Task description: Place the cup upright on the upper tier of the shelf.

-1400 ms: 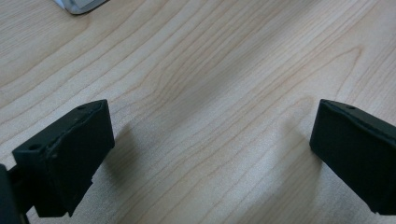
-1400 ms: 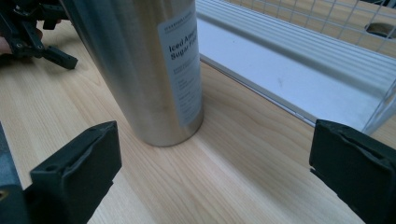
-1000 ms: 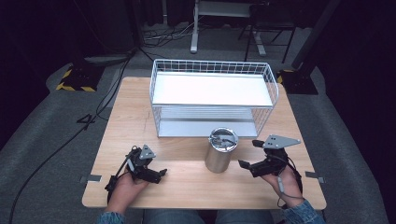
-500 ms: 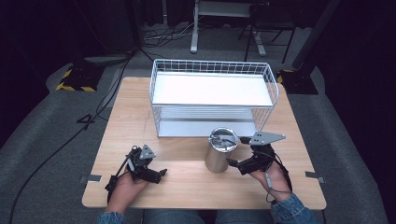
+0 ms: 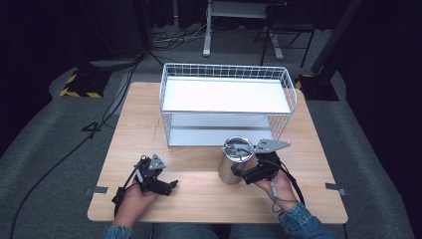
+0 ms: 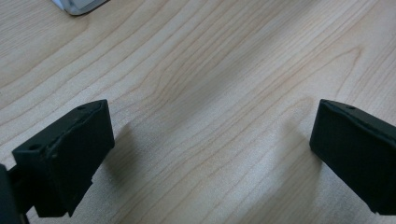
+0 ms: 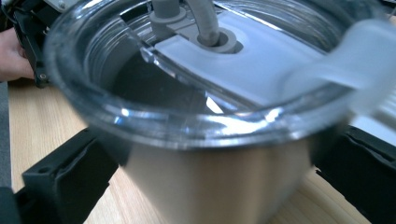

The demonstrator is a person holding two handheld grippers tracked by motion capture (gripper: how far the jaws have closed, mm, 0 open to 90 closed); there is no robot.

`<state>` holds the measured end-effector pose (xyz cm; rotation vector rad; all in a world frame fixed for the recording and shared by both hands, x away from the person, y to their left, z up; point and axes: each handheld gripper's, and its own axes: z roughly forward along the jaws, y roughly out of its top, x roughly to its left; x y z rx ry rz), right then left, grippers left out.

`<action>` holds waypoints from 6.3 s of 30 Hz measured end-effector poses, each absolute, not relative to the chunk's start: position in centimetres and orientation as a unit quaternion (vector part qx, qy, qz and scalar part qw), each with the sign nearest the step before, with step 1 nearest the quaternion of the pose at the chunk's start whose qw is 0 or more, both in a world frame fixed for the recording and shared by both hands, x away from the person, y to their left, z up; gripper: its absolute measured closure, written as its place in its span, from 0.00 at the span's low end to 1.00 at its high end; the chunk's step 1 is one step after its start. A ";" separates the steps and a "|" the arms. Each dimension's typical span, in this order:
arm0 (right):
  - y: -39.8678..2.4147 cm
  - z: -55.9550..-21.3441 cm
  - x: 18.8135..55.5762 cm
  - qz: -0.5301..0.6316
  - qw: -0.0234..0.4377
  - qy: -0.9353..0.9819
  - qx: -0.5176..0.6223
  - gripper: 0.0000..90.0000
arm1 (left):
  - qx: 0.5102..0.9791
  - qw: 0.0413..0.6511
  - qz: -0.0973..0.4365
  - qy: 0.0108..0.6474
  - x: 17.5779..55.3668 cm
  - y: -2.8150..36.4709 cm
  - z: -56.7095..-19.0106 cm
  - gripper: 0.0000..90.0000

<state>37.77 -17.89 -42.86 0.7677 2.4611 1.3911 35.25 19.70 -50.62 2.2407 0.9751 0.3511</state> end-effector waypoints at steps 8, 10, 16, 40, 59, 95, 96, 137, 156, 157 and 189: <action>-16.7 -43.9 38.2 0.486 0.117 0.828 0.254 0.00 | 0.858 0.330 0.133 0.371 35.3 19.7 -50.6 0.00; -16.6 -44.2 38.3 0.489 0.117 0.826 0.256 0.00 | 0.858 0.330 0.133 0.371 35.3 19.7 -50.6 0.00; -16.4 -45.0 38.5 0.492 0.112 0.824 0.260 0.01 | 0.857 0.331 0.131 0.372 35.3 19.7 -50.6 0.00; -16.6 -43.2 38.3 0.475 0.137 0.831 0.254 0.04 | 0.859 0.331 0.132 0.369 35.4 19.7 -50.6 0.00; -17.3 -37.1 38.3 0.482 0.125 0.832 0.247 0.04 | 0.859 0.330 0.130 0.369 35.4 19.7 -50.6 0.00; -17.2 -25.3 39.1 0.491 0.159 0.824 0.233 0.04 | 0.859 0.330 0.130 0.368 35.4 19.7 -50.6 0.00; -17.2 -25.3 39.1 0.491 0.159 0.824 0.233 0.04 | 0.859 0.330 0.130 0.368 35.4 19.7 -50.6 0.00; -18.8 -19.4 48.5 0.490 0.194 0.790 0.313 0.04 | 0.858 0.333 0.129 0.370 35.6 19.6 -50.7 0.00; -17.8 -21.4 52.2 0.469 0.189 0.794 0.337 0.04 | 0.858 0.333 0.128 0.370 35.6 19.6 -50.6 0.00; -17.8 -21.4 52.2 0.469 0.189 0.794 0.337 0.04 | 0.858 0.333 0.128 0.370 35.6 19.6 -50.6 0.00; -17.6 -23.9 53.5 0.460 0.185 0.799 0.341 0.04 | 0.858 0.333 0.129 0.370 35.6 19.6 -50.6 0.00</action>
